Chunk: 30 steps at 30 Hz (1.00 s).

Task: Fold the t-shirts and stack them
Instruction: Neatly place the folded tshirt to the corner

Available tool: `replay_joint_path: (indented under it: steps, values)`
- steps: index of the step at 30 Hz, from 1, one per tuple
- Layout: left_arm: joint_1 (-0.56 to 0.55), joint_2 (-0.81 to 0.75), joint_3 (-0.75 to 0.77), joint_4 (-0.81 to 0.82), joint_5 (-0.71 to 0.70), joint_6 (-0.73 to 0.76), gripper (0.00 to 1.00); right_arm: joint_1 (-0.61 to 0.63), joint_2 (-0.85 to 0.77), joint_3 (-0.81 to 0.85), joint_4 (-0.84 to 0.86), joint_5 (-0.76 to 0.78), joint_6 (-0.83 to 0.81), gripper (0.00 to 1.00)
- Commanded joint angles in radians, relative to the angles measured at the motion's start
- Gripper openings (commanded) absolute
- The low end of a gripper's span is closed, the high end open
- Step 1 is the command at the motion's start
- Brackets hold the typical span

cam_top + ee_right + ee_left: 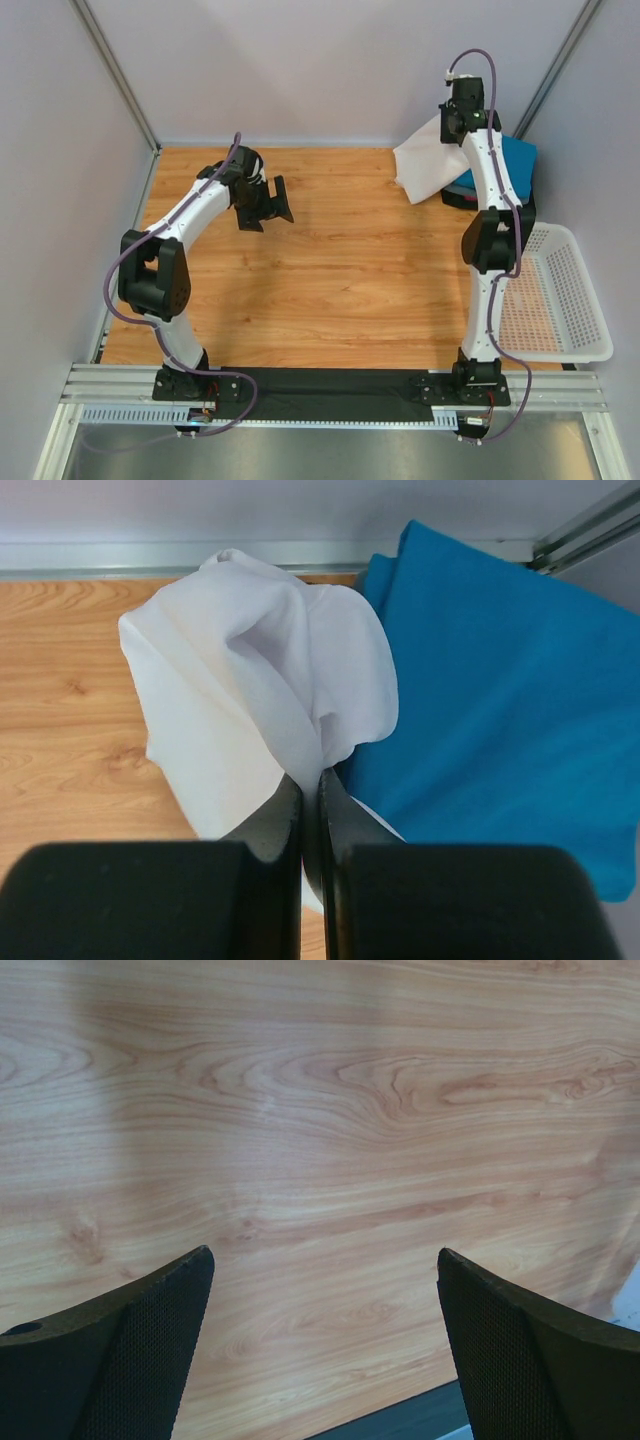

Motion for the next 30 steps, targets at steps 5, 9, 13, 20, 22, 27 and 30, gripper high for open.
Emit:
replay_joint_path:
  steps: [5,9,13,20,22,27,30]
  values:
    - [0.013,0.067,0.111,-0.010,0.041,-0.020,0.98,-0.074,-0.112,0.057,0.054,0.030,-0.028,0.00]
    - [0.013,0.098,0.154,-0.010,0.058,-0.037,0.98,-0.102,-0.141,0.045,0.075,0.018,-0.036,0.00]
    - [0.013,0.128,0.178,-0.009,0.076,-0.051,0.97,-0.122,-0.155,0.079,0.081,-0.021,-0.031,0.00]
    - [0.013,0.162,0.223,-0.016,0.093,-0.060,0.97,-0.177,-0.154,0.068,0.110,-0.157,-0.019,0.00]
    - [0.013,0.174,0.229,-0.017,0.096,-0.066,0.97,-0.193,-0.146,0.068,0.119,-0.191,-0.009,0.00]
    - [0.013,0.191,0.252,-0.021,0.107,-0.079,0.96,-0.209,-0.129,0.069,0.142,-0.185,-0.032,0.00]
    - [0.013,0.196,0.258,-0.021,0.104,-0.086,0.96,-0.222,-0.121,0.069,0.167,-0.200,-0.035,0.00]
